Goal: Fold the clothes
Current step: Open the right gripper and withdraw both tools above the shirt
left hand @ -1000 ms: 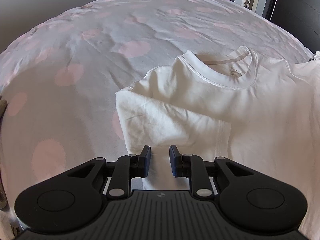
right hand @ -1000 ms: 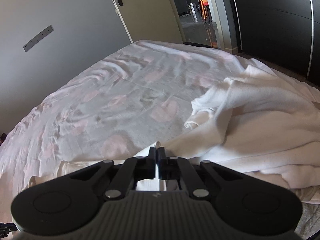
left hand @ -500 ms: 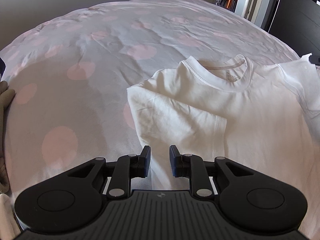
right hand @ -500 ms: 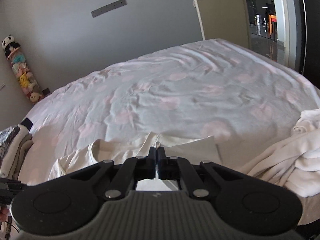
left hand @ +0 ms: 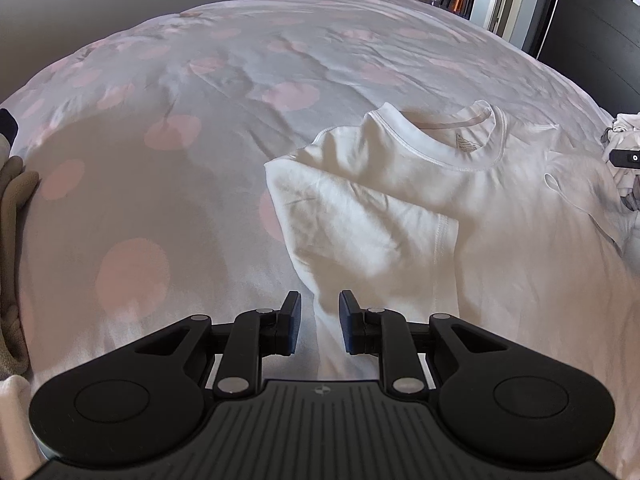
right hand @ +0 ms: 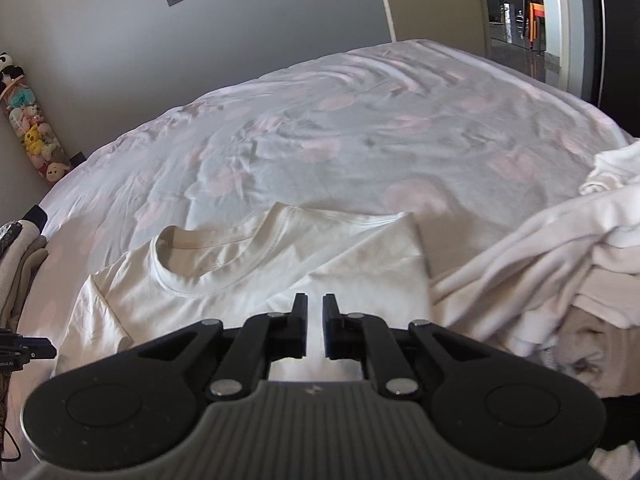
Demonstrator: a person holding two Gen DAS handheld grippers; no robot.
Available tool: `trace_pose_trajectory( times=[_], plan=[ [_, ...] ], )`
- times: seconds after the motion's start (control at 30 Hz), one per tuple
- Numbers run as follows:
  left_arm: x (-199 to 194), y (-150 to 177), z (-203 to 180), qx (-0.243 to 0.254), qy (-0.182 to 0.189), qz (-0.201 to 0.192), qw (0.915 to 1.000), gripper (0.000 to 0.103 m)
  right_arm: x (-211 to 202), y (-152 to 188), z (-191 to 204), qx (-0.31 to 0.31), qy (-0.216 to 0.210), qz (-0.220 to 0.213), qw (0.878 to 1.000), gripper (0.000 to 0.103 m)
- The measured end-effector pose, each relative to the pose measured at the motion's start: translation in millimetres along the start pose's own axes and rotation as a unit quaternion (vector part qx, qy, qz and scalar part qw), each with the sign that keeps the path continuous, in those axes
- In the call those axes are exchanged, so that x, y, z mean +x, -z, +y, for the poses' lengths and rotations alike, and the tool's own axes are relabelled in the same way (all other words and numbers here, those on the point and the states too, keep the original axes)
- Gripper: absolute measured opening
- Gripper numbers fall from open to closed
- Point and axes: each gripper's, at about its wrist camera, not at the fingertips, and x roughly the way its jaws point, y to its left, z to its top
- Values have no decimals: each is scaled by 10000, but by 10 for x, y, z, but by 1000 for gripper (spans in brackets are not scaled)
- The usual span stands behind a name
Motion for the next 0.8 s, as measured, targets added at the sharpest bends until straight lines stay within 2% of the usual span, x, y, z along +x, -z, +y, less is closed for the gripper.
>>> trace_pose_trajectory(
  times=[0.17, 0.33, 0.4, 0.5, 0.6, 0.67, 0.73, 0.8],
  plan=[
    [0, 94, -18, -69, -17, 102, 9999, 19, -149, 252, -399, 164, 384, 302, 9987, 10],
    [12, 190, -36, -163, -37, 227, 9996, 19, -1, 664, -564, 283, 503, 721, 9957, 10],
    [-3, 218, -46, -153, -47, 257, 9995, 19, 40, 768, -605, 290, 557, 692, 9956, 4],
    [-43, 247, -44, -126, -94, 274, 9995, 19, 9, 771, -652, 368, 651, 646, 9951, 1],
    [-74, 267, -36, -104, -134, 279, 9995, 20, -120, 715, -638, 370, 598, 560, 9960, 10],
    [-90, 276, -34, -106, -157, 281, 9994, 21, -226, 677, -612, 315, 552, 460, 9969, 12],
    [-112, 280, -35, -126, -168, 277, 9994, 22, -321, 665, -540, 51, 570, 388, 9976, 15],
    [-142, 295, -42, -161, -146, 243, 9995, 22, -345, 712, -445, -327, 616, 416, 9967, 24]
  ],
)
